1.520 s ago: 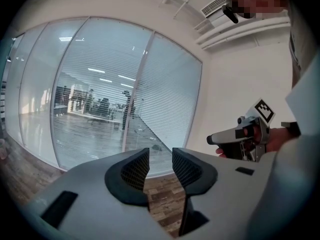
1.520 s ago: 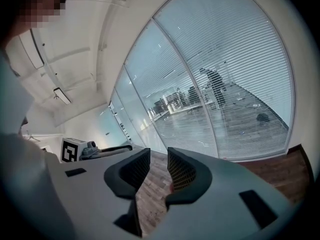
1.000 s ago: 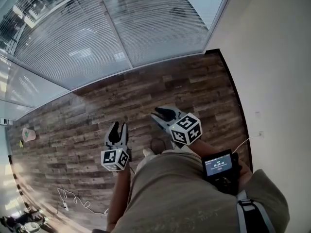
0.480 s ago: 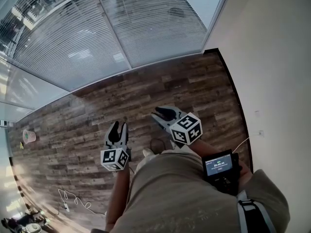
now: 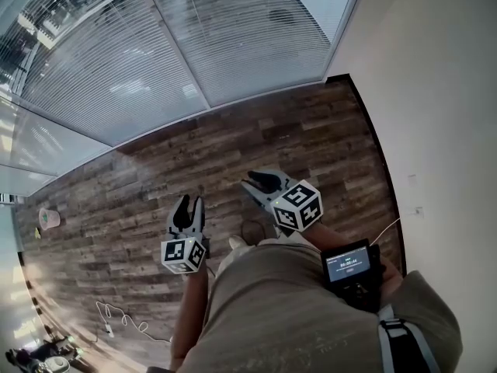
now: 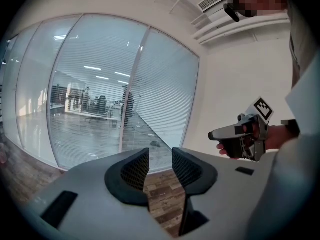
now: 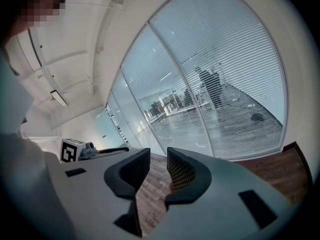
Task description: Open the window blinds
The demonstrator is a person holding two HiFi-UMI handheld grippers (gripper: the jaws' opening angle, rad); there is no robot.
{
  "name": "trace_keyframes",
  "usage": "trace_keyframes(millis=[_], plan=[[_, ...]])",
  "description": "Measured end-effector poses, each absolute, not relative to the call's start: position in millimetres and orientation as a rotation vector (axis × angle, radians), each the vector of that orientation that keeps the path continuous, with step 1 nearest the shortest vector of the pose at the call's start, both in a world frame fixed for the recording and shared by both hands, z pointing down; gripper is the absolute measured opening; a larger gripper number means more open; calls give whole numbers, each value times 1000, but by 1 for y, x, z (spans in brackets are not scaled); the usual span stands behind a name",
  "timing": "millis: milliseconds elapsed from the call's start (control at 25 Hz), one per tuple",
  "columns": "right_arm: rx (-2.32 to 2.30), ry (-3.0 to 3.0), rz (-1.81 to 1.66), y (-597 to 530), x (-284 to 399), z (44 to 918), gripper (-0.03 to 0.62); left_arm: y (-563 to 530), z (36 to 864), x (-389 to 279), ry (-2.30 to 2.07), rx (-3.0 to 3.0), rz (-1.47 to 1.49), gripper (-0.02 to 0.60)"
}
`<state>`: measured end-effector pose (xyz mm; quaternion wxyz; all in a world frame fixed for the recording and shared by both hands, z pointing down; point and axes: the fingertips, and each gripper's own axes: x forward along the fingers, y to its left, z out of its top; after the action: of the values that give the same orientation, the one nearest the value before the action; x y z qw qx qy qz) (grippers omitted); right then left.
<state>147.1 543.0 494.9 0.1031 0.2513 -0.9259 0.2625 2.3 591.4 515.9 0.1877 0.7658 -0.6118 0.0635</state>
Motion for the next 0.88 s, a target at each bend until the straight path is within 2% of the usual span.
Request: trace_keyframes(millis=[280, 400, 880], plan=[[727, -2743, 751, 542, 160, 495, 107, 590, 516, 17, -1729, 2154, 186, 156], [698, -2747, 667, 541, 162, 492, 77, 584, 513, 22, -1735, 2153, 185, 155], [675, -2740, 641, 528, 199, 494, 77, 570, 512, 59, -1756, 2148, 148, 156]])
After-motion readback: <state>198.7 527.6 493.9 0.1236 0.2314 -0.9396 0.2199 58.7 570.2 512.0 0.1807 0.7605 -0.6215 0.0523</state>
